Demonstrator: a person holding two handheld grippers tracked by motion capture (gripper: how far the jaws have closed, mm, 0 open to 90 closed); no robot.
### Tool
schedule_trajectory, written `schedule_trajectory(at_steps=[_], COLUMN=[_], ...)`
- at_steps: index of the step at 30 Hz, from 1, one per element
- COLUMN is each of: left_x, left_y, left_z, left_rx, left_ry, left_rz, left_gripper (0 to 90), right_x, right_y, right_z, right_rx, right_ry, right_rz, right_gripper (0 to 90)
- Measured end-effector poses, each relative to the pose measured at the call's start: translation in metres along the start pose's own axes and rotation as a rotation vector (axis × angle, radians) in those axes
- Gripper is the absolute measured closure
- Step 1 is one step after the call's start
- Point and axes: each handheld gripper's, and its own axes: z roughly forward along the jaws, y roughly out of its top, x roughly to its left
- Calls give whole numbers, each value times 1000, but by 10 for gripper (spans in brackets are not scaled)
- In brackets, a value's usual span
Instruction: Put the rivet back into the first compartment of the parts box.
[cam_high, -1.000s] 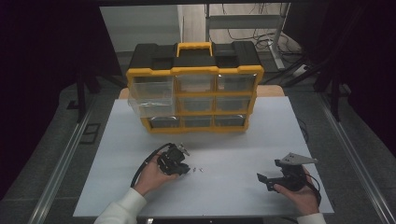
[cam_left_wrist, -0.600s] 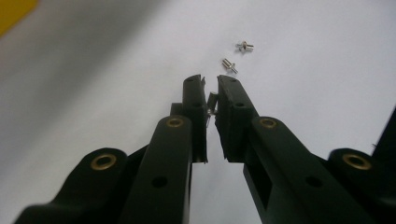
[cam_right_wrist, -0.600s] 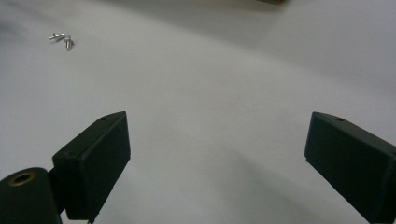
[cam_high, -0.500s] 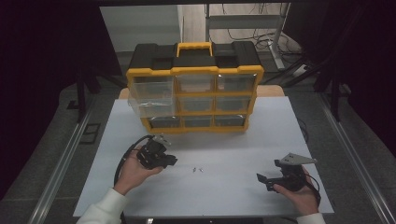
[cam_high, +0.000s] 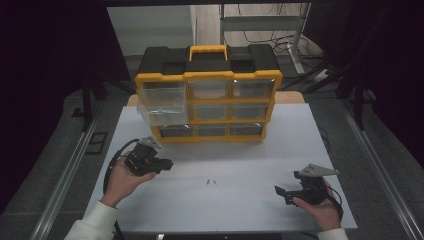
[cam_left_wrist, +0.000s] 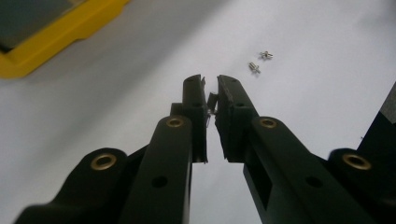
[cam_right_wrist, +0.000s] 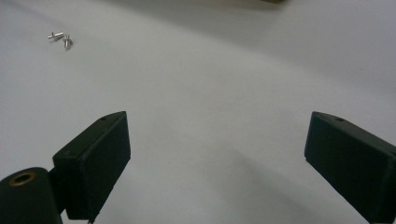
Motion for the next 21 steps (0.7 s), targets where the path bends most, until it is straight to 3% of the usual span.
schedule_trajectory(at_steps=[21], left_x=[32], left_y=[-10], left_z=[-70], left_rx=[-104], left_ry=[58], left_rz=[-74], left_gripper=[829], right_x=[-1], right_y=[1], right_z=[-1], right_rx=[-14], right_ry=[-8], right_rz=[9], right_gripper=[69])
